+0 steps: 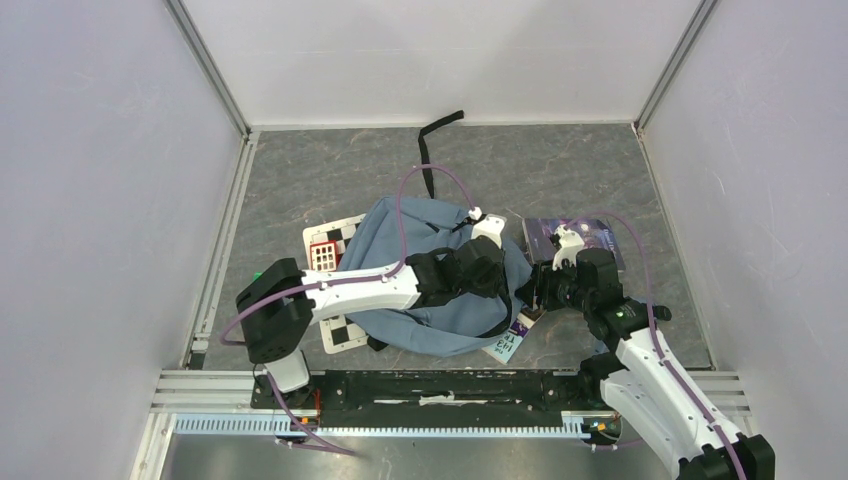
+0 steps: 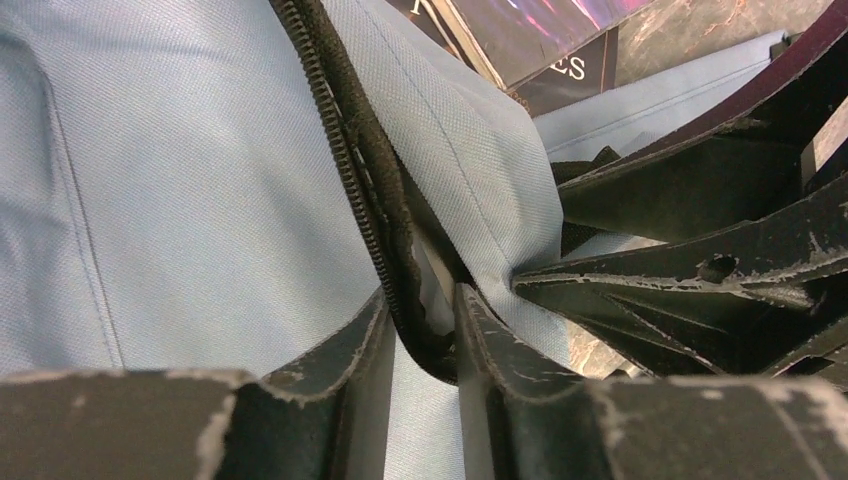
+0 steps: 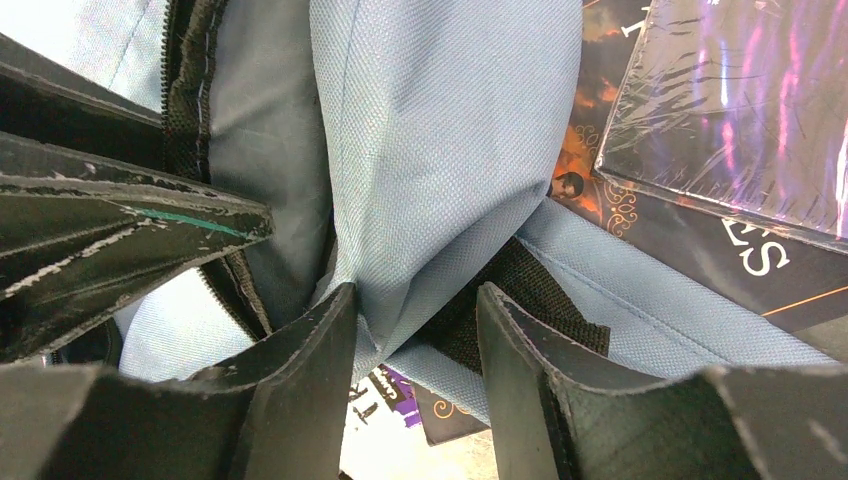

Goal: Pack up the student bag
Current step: Unzip the student bag at the center of the board.

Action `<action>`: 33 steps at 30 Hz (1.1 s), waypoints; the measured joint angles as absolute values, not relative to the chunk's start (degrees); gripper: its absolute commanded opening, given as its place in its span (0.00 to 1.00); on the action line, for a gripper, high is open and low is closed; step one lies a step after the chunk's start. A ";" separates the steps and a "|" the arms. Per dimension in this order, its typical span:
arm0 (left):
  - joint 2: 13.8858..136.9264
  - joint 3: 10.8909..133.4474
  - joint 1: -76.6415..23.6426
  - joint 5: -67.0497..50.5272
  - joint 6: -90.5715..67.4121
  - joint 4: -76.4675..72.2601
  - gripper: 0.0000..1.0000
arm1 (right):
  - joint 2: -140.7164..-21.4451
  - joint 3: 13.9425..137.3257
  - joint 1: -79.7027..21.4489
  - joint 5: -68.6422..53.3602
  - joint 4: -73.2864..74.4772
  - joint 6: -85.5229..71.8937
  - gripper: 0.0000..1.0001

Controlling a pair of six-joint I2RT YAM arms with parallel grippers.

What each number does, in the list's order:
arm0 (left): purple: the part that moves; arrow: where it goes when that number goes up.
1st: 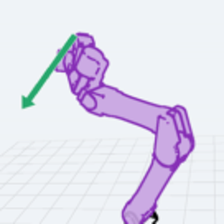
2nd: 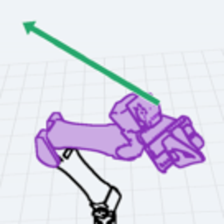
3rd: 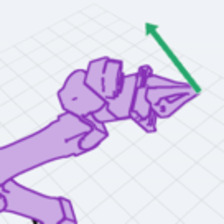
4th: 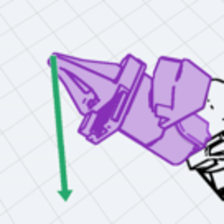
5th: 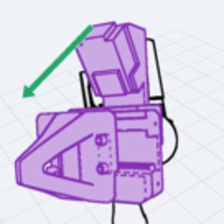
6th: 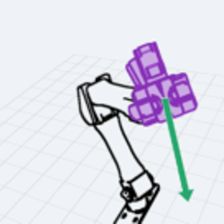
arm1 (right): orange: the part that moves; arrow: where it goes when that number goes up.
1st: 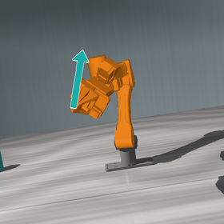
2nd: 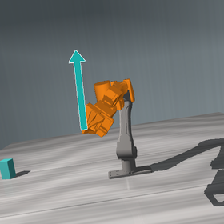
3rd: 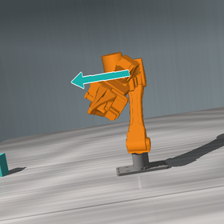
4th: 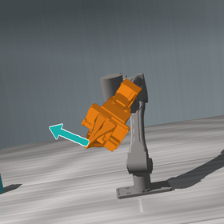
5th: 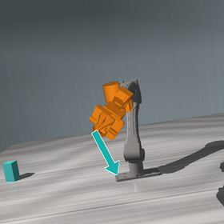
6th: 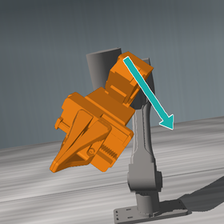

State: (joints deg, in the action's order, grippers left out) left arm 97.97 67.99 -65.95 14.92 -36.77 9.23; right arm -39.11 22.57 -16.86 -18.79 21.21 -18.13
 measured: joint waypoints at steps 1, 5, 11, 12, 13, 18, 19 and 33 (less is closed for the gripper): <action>97.89 67.99 -65.95 15.05 -36.75 9.30 0.30 | -39.09 22.57 -16.86 -18.76 21.21 -18.13 0.53; 95.90 67.96 -65.87 16.08 -36.58 10.48 0.16 | -38.96 22.57 -16.86 -18.20 21.21 -18.11 0.53; 87.96 67.96 -63.40 14.90 -34.41 13.87 0.03 | -38.44 22.57 -16.86 -18.04 21.19 -18.61 0.63; 86.61 67.96 -62.46 14.33 -33.74 14.96 0.02 | -38.09 22.57 -16.86 -18.20 21.10 -19.05 0.66; 85.71 67.99 -61.60 13.80 -33.17 15.81 0.02 | -37.69 22.57 -16.86 -18.39 20.95 -19.55 0.69; 82.04 68.23 -57.14 10.11 -29.02 21.56 0.02 | -35.57 22.48 -16.86 -19.84 18.20 -22.92 0.84; 81.71 68.51 -56.51 9.23 -28.27 22.68 0.02 | -35.57 22.26 -16.86 -20.12 17.26 -23.59 0.85; 80.18 72.40 -51.31 1.69 -21.87 29.87 0.02 | -38.81 16.71 -17.08 -20.84 8.99 -30.44 0.87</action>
State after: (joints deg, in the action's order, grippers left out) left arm 80.18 72.40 -51.31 1.69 -21.87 29.87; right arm -38.81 16.71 -17.08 -20.84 8.99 -30.44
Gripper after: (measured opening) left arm 0.040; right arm 0.892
